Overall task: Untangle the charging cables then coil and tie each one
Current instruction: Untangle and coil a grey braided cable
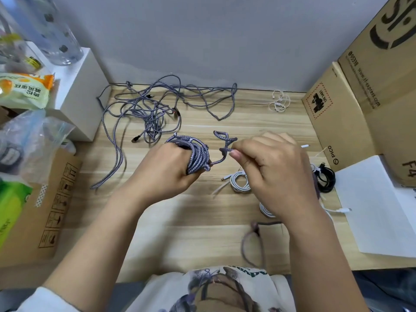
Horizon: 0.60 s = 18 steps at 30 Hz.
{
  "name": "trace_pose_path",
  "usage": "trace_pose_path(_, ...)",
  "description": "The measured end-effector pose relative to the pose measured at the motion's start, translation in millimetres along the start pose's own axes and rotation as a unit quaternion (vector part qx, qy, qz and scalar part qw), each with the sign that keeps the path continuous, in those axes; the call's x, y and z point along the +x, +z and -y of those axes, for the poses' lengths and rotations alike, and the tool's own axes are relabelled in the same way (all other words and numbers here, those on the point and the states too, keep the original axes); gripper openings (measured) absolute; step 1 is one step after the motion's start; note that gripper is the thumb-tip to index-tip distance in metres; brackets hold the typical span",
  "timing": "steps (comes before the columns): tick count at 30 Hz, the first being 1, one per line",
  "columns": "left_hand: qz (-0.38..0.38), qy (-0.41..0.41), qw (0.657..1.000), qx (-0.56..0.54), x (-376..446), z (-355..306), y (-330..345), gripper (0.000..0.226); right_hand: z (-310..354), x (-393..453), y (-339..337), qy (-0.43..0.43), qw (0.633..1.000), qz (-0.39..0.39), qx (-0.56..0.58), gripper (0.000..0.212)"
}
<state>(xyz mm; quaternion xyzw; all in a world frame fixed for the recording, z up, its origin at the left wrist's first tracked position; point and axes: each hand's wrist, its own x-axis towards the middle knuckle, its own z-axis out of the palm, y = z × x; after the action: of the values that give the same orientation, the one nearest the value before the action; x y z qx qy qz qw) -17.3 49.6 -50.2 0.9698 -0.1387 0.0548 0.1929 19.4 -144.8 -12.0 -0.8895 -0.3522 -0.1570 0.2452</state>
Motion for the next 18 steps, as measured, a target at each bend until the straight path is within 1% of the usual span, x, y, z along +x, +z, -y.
trace_pose_path(3, 0.032, 0.012, 0.999, 0.016, 0, 1, -2, 0.051, 0, 5, 1, 0.011, 1.0, -0.005, -0.028, 0.029)
trace_pose_path(5, 0.032, 0.033, 0.998, 0.035, 1, 1, -4, 0.047, -2, 7, 1, 0.011, 0.999, 0.001, -0.036, 0.029)
trace_pose_path(6, 0.033, 0.041, 0.998, 0.039, 1, 0, -5, 0.046, -4, 8, 2, -0.012, 0.999, 0.022, -0.024, 0.029)
trace_pose_path(7, 0.045, 0.047, 0.997, 0.032, 1, 0, -6, 0.047, -7, 9, 2, -0.043, 0.997, 0.059, -0.001, 0.028)
trace_pose_path(9, 0.074, 0.063, 0.995, -0.016, 1, 0, -6, 0.052, -11, 11, 3, -0.088, 0.981, 0.161, 0.068, 0.023)
trace_pose_path(10, 0.083, 0.071, 0.993, -0.043, 0, 2, -7, 0.052, -12, 12, 3, -0.088, 0.97, 0.203, 0.105, 0.02)
trace_pose_path(12, 0.085, 0.083, 0.988, -0.101, -1, 3, -11, 0.045, -15, 13, 4, -0.064, 0.954, 0.245, 0.163, 0.016)
trace_pose_path(14, 0.081, 0.105, 0.98, -0.148, 0, 3, -15, 0.031, -17, 14, 4, -0.044, 0.945, 0.254, 0.201, 0.021)
trace_pose_path(16, 0.073, 0.125, 0.976, -0.163, 1, 1, -20, 0.015, -18, 15, 3, -0.005, 0.931, 0.256, 0.26, 0.023)
trace_pose_path(17, 0.064, 0.125, 0.976, -0.164, 2, 0, -21, 0.014, -18, 14, 3, 0.029, 0.916, 0.253, 0.309, 0.023)
trace_pose_path(18, 0.056, 0.118, 0.977, -0.168, 2, 1, -21, 0.014, -17, 13, 2, 0.07, 0.893, 0.25, 0.367, 0.022)
